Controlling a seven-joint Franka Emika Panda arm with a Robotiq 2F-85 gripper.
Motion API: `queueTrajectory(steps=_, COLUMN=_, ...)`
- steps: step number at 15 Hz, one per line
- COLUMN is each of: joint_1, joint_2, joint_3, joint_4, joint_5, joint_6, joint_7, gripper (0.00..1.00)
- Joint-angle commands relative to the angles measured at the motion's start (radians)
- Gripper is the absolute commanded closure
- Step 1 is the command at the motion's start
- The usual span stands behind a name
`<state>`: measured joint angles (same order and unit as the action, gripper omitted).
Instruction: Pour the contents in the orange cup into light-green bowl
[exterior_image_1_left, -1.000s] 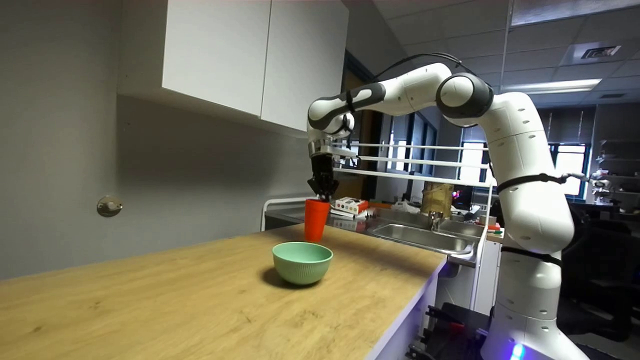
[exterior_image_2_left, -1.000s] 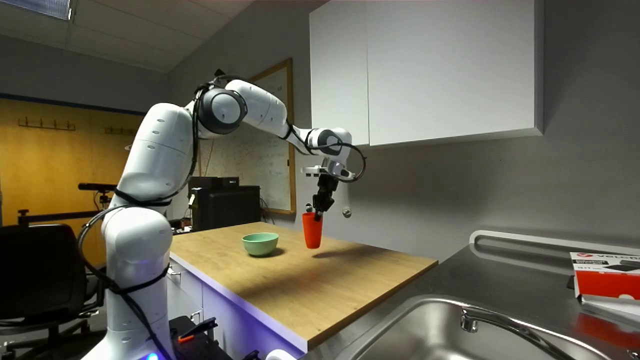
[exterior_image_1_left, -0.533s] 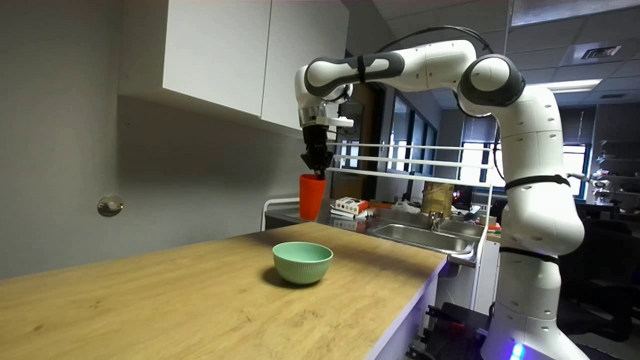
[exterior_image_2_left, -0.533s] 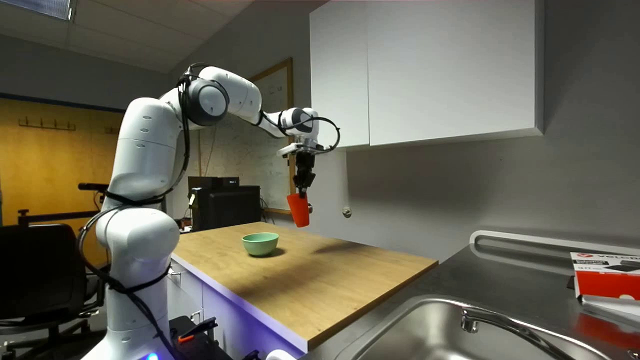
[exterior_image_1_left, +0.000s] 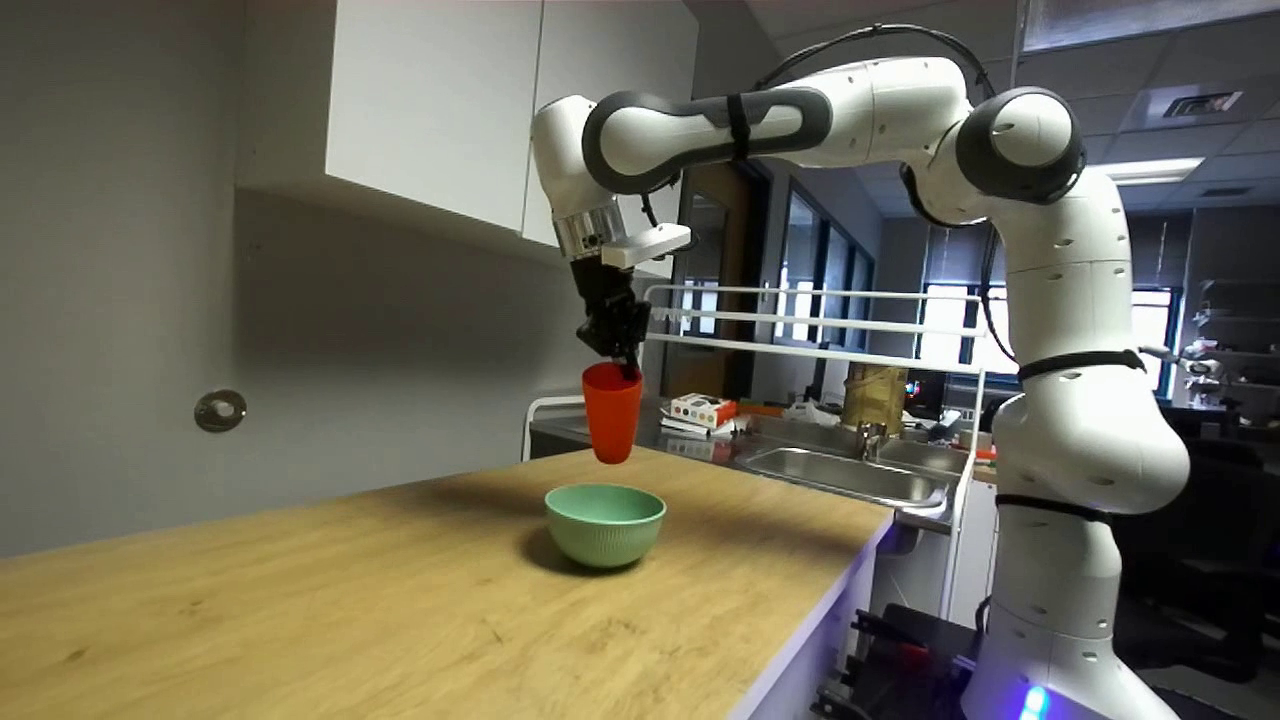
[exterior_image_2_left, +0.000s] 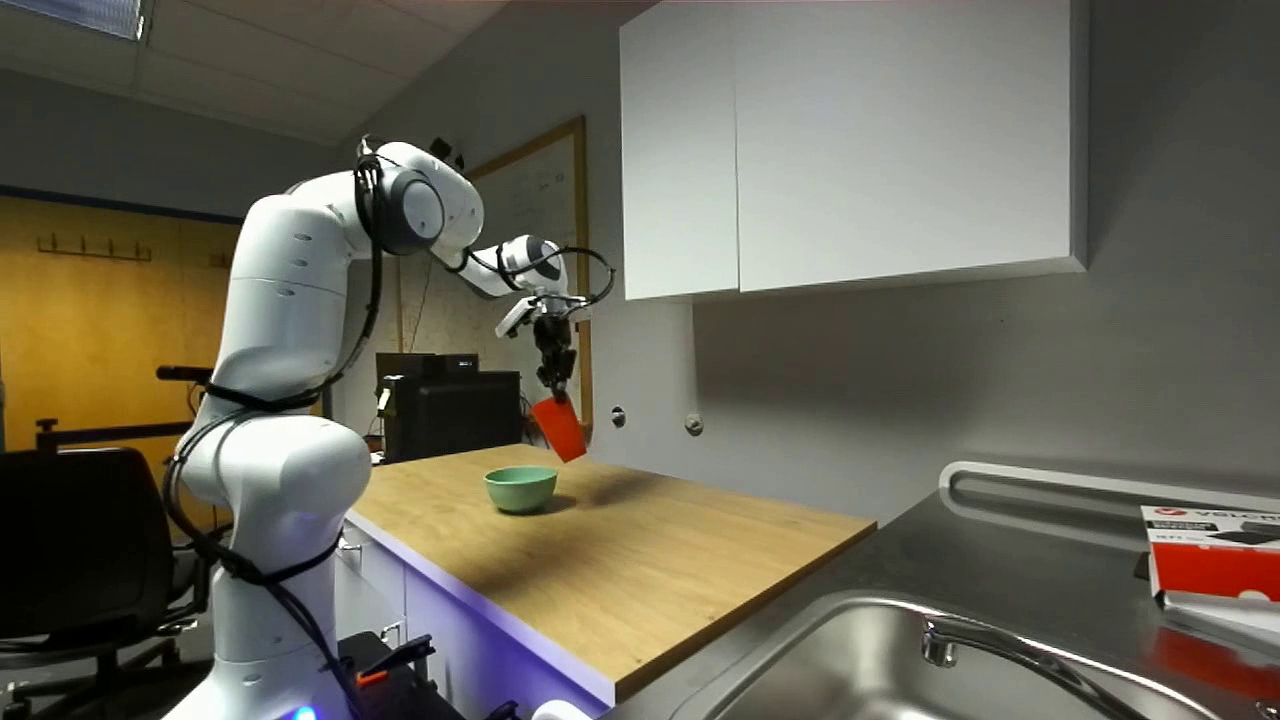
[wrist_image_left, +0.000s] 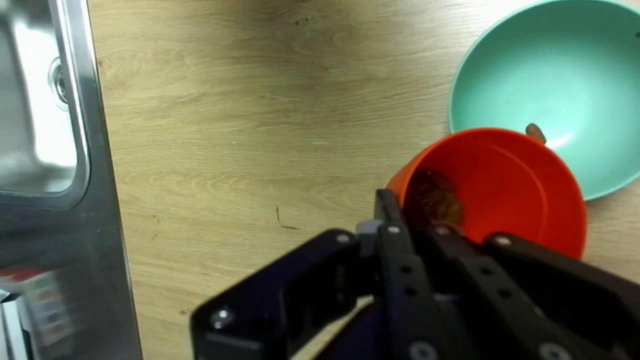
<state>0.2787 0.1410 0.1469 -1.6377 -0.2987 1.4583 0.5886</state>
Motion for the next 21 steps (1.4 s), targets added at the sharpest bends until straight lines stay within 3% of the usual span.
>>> queueTrajectory(steps=1, joint_1=0.063, joint_2=0.047, joint_3=0.045, joint_4=-0.017, joint_5=-0.095, joint_6=-0.046, joint_7=0.207, gripper=0.99)
queueTrajectory(steps=7, joint_1=0.195, joint_2=0.157, joint_3=0.083, joint_4=-0.029, joint_5=-0.255, joint_6=-0.170, joint_7=0.559, gripper=0.99)
queueTrajectory(steps=12, joint_1=0.283, joint_2=0.250, joint_3=0.087, joint_4=0.014, joint_5=-0.359, joint_6=-0.360, joint_7=0.774, gripper=0.99)
queueTrajectory(steps=16, joint_1=0.349, joint_2=0.322, joint_3=0.082, joint_4=0.090, joint_5=-0.422, joint_6=-0.547, joint_7=0.894, gripper=0.99)
queueTrajectory(steps=21, joint_1=0.428, joint_2=0.433, joint_3=0.070, joint_4=0.214, joint_5=-0.501, joint_6=-0.735, joint_7=0.952, gripper=0.99)
